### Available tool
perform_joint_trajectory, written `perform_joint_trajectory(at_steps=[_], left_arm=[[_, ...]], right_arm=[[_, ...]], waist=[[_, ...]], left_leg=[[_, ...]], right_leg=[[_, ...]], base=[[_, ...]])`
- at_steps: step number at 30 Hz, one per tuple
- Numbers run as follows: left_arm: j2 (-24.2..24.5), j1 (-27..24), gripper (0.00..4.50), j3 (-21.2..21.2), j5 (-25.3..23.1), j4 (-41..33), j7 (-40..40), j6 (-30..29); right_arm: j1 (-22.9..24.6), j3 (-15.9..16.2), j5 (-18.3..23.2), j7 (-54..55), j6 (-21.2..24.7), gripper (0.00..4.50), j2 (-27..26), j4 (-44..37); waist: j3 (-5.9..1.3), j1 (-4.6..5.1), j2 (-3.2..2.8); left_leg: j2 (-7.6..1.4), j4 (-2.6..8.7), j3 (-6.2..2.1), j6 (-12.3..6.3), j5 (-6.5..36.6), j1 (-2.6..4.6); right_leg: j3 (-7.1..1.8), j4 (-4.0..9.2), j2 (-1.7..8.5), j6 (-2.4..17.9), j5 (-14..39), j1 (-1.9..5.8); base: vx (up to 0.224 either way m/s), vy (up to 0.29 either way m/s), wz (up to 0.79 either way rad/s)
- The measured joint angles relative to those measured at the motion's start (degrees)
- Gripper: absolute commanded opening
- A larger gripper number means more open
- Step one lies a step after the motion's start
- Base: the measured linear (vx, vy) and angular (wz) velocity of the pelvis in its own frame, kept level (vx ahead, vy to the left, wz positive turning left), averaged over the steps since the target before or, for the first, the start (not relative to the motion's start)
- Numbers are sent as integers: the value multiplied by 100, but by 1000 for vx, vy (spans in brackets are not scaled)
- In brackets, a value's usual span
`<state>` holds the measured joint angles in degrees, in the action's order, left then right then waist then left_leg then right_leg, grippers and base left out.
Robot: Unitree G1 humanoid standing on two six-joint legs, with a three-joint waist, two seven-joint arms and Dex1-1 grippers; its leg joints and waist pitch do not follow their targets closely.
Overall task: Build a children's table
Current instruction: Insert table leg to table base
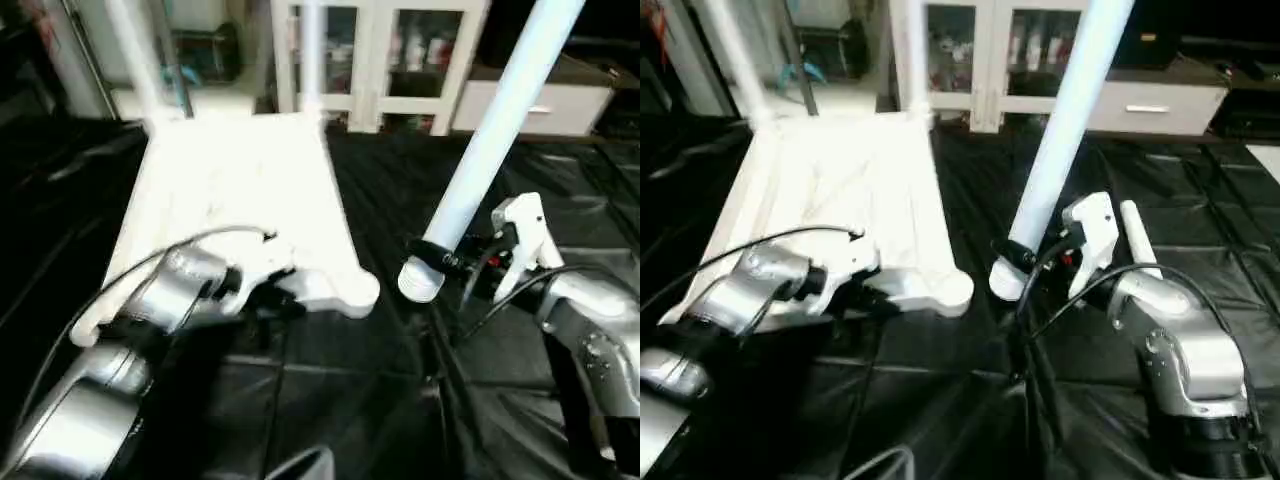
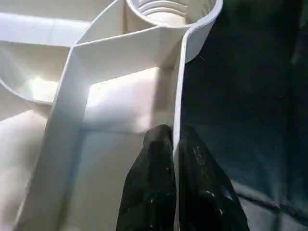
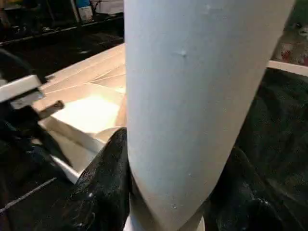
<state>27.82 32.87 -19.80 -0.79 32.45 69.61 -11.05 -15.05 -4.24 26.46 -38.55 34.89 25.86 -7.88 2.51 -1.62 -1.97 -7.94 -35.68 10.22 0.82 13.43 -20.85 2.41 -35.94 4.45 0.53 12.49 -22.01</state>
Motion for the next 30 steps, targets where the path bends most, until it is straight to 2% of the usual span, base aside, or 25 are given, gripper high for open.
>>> perform_joint_trajectory(at_steps=[2,4,8,10,11,13,18,25,30], left_arm=[[418,-639,4,178,127,-956,46,-232],[622,-977,4,271,194,-1453,63,-432],[1005,-1957,4,664,293,-2828,-72,-1020],[1001,-2145,4,723,321,-3162,-142,-1212],[963,-2188,4,731,324,-3316,-225,-1350],[752,-2170,4,728,269,-3480,-449,-1549],[268,-1970,0,544,123,-3579,-990,-1816],[66,-1834,0,405,85,-3618,-1245,-2023],[45,-1718,0,266,30,-3604,-1235,-2035]], right_arm=[[82,0,8,17,3,186,-21,-55],[113,14,7,53,9,186,-39,-39],[61,37,12,55,10,186,-116,-13],[-5,45,17,56,18,186,-173,32],[-74,61,33,54,53,186,-226,36],[-193,136,100,40,126,186,-296,50],[-355,343,294,-152,287,185,-444,161],[-759,525,282,-461,339,185,-446,578],[-971,800,197,-705,330,185,-490,1152]], waist=[[-1,75,15],[3,96,24],[16,189,80],[26,164,108],[40,138,140],[52,90,163],[55,-52,167],[55,-90,167],[67,-139,188]], left_leg=[[-9,21,0,5,-3,14],[-12,35,1,19,-9,44],[-14,65,2,38,-14,47],[-13,71,3,51,-16,66],[-13,73,3,76,-12,74],[-12,75,4,79,-14,74],[-10,74,22,55,-29,71],[-10,76,25,45,-32,62],[-10,74,25,45,-33,58]], right_leg=[[1,2,-12,-1,8,0],[3,0,-16,-1,15,-2],[-1,3,-23,-1,15,0],[2,5,-21,-1,15,-1],[2,4,-21,0,15,-1],[3,2,-19,5,12,0],[-3,4,-9,7,10,-1],[1,12,-9,5,12,-7],[2,11,-8,5,11,-8]], base=[[0,0,0],[0,0,0],[0,0,0],[0,0,0],[0,0,0],[0,0,0],[0,0,0],[0,0,0],[0,0,0]])
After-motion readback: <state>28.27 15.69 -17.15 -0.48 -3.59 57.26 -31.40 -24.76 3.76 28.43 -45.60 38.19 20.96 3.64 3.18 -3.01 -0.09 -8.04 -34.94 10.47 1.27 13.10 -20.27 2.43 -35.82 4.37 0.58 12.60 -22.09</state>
